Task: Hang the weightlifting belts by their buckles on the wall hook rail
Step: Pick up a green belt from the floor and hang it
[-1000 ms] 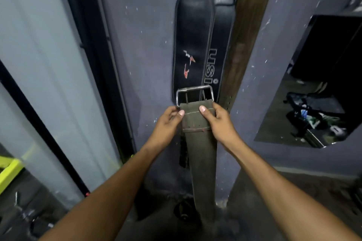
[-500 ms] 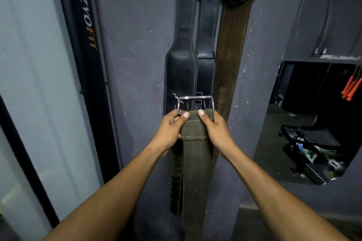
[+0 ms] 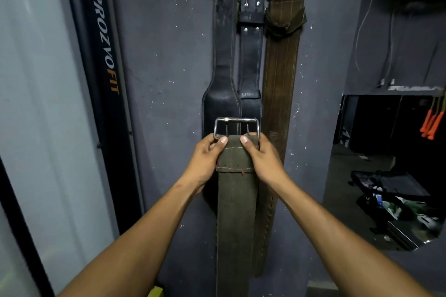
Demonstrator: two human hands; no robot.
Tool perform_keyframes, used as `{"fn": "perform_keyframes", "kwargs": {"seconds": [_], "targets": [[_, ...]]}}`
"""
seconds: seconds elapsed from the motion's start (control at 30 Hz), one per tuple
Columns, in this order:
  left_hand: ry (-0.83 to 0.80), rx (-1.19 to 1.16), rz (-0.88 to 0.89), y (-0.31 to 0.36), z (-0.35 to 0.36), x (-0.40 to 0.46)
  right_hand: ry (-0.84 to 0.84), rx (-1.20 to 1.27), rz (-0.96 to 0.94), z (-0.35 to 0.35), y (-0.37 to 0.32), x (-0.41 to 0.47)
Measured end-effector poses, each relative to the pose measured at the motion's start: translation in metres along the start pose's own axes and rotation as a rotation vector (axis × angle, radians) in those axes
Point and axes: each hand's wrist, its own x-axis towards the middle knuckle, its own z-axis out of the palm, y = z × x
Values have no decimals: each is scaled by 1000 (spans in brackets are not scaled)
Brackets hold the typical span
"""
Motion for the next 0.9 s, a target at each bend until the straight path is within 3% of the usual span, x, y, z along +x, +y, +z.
{"fn": "perform_keyframes", "kwargs": {"seconds": [0.1,0.17,0.27,0.37,0.47,0.57,0.63,0.7,0.9], "targets": [[100,115,97,11,0,9,289,-59,57,14,-15,-3],[199,185,155,18,1,14,429,-282,-6,26,-22,-11],[294,242,171,31,0,19,321,-498,-166,50,-23,-26],[91,335,170,41,-3,17,140,-275,-169,59,-19,-23],[-90,568,174,39,-11,6,240,-123,-135,54,-15,-20],[-84,342,196,42,-23,2,230,163,-126,54,-19,-20],[68,161,215,44,-30,5,195,288,-113,56,-28,-18],[204,167,202,43,-37,10,159,351,-93,55,-39,-12],[11,-119,-27,36,-36,4,143,400,-9,46,-56,-6]]}}
